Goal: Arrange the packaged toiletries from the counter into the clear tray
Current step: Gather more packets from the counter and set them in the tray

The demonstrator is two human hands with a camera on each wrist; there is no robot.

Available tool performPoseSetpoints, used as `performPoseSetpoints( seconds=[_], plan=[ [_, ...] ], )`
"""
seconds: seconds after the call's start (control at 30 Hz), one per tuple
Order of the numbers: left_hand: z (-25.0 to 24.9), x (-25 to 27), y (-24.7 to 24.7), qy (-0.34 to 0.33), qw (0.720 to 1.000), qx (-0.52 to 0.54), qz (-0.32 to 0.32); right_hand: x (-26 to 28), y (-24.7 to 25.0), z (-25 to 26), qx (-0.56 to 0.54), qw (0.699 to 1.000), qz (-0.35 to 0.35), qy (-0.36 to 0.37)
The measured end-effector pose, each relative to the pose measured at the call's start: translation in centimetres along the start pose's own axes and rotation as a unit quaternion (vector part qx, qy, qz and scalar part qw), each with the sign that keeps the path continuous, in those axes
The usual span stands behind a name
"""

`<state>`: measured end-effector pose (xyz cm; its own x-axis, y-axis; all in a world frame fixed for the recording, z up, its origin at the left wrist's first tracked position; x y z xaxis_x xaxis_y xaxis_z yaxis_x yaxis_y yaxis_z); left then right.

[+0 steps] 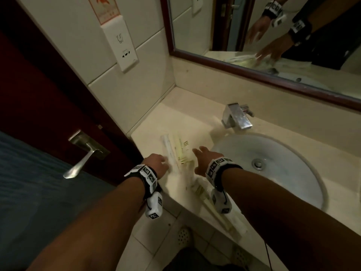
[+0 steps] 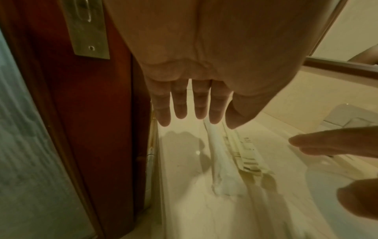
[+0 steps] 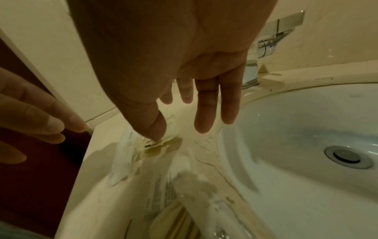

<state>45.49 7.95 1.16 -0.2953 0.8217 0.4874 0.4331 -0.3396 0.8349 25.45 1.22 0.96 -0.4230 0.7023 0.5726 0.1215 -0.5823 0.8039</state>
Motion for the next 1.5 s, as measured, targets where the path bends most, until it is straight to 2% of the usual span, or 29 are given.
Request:
performPoseSetpoints(
  seconds=[0.2, 0.37, 0.53, 0.7, 0.87, 1.1, 1.27, 1.43, 1.5],
  plan=[
    [1.7, -1.8, -0.5, -0.025, 0.999, -0.002, 0.02, -2.3, -1.4, 0.3, 0.004, 0.999, 0.025, -0.027],
    [0.2, -3.3, -1.0, -0.051, 0.998, -0.018, 0.044, -3.0, -3.4, 0.2, 0.018, 0.998, 0.05, -0.026],
    [-1.8, -3.8, -1.8, -0.088, 0.993, -0.04, 0.062, -3.6, -5.2, 0.8, 0.012, 0.999, 0.031, -0.029],
    [-2.7, -3.9, -2.8, -0.093, 0.992, -0.038, 0.081, -4.0, -5.3, 0.6, -0.01, 0.999, 0.009, -0.041],
    [-3.1, -3.8, -3.1, -0.093, 0.993, -0.032, 0.071, -4.1, -4.5, 0.9, -0.033, 0.998, -0.027, -0.035],
    [-3.1, -3.9, -3.0, -0.089, 0.995, -0.02, 0.048, -4.2, -2.6, -0.8, -0.174, 0.976, -0.088, -0.092],
    [-3.7, -4.1, -3.2, -0.108, 0.992, -0.035, 0.062, -5.3, -1.7, -1.1, -0.211, 0.967, -0.11, -0.091],
    [-3.7, -5.3, -3.1, -0.107, 0.992, -0.042, 0.05, -7.0, -2.6, -1.2, -0.236, 0.962, -0.079, -0.116],
    [-3.9, -5.8, -3.2, -0.124, 0.988, -0.059, 0.069, -7.8, -2.9, -0.8, -0.234, 0.962, -0.07, -0.125]
  ],
)
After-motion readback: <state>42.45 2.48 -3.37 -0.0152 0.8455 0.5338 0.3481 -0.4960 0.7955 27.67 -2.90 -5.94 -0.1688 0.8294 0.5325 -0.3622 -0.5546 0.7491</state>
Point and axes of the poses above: each hand's wrist, its own x-axis away from the middle knuckle, its own y-axis out of the back of the hand, z = x × y, the point moved 3 cm from there along -x, towards the middle knuckle, and after that the axes turned 2 degrees about -y, right-handed, at the moved point
